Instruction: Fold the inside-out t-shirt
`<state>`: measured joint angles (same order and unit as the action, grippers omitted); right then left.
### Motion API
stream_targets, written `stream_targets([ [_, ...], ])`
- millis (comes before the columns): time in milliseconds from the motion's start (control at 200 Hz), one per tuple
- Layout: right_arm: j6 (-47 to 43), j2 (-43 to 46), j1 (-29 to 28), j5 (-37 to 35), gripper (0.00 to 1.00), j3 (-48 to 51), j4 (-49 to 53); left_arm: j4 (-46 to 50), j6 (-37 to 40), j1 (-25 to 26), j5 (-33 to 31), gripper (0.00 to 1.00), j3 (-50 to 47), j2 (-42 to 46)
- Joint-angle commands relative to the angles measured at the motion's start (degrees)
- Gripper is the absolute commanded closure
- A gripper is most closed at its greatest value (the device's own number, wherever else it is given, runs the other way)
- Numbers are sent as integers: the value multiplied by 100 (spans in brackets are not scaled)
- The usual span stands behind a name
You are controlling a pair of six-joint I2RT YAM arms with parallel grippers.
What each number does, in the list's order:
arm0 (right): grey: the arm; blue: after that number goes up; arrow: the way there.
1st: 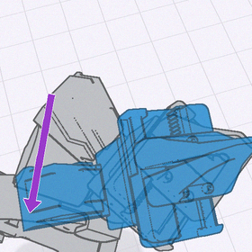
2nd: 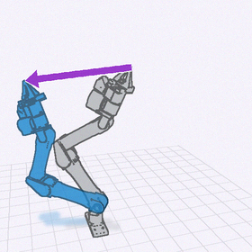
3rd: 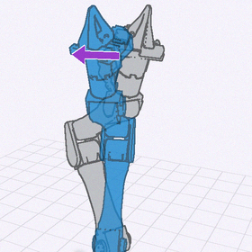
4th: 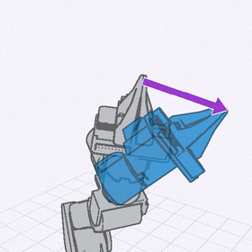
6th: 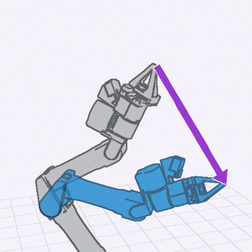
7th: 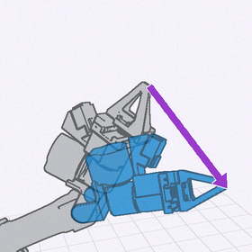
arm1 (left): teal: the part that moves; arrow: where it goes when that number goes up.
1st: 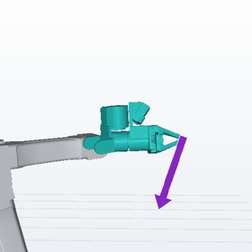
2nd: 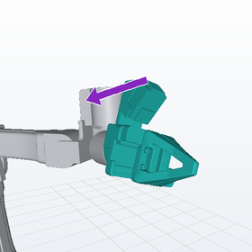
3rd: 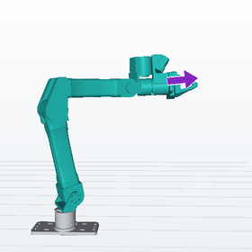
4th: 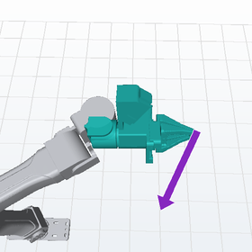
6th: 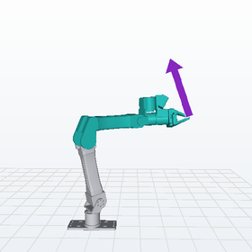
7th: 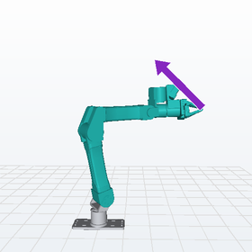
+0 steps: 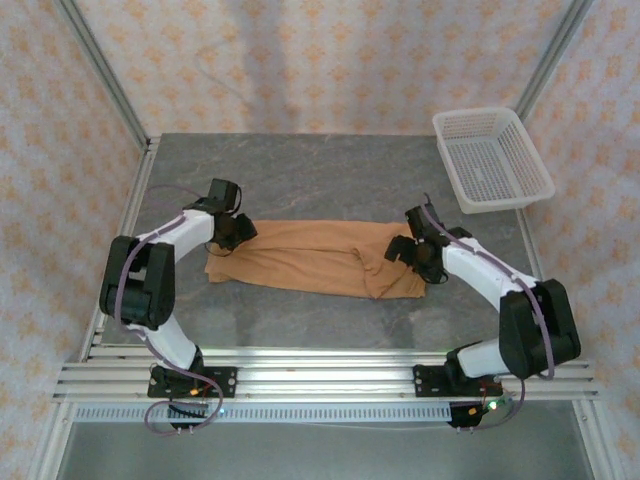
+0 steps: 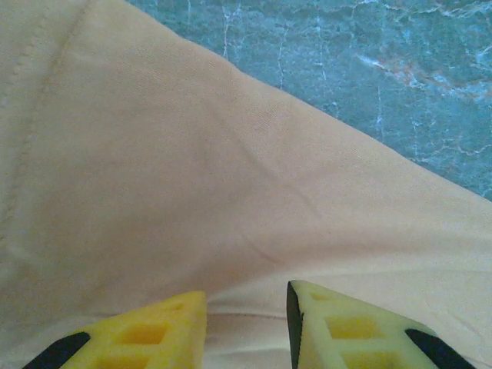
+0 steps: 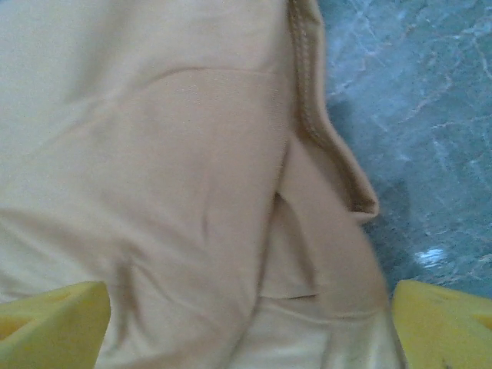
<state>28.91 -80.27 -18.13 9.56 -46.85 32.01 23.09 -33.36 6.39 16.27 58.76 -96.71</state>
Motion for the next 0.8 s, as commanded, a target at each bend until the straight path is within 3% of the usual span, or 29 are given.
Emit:
stream_targets([
  [0,-216,-279,18,-201,6,-194,362,387,203,18,-156,65,31,159],
  [135,61,-132,12,-263,14,-18,525,270,113,19,-38,66,-89,237],
  [270,180,377,7,-431,29,312,810,104,-27,4,161,67,-211,157],
  [520,490,1166,15,198,53,1071,589,-229,-248,-144,399,69,-462,-129],
  [701,518,702,15,350,61,1200,7,-270,-270,-174,401,70,-471,-230],
  [796,455,344,17,89,81,1149,-53,-232,-258,-253,373,71,-457,-319],
])
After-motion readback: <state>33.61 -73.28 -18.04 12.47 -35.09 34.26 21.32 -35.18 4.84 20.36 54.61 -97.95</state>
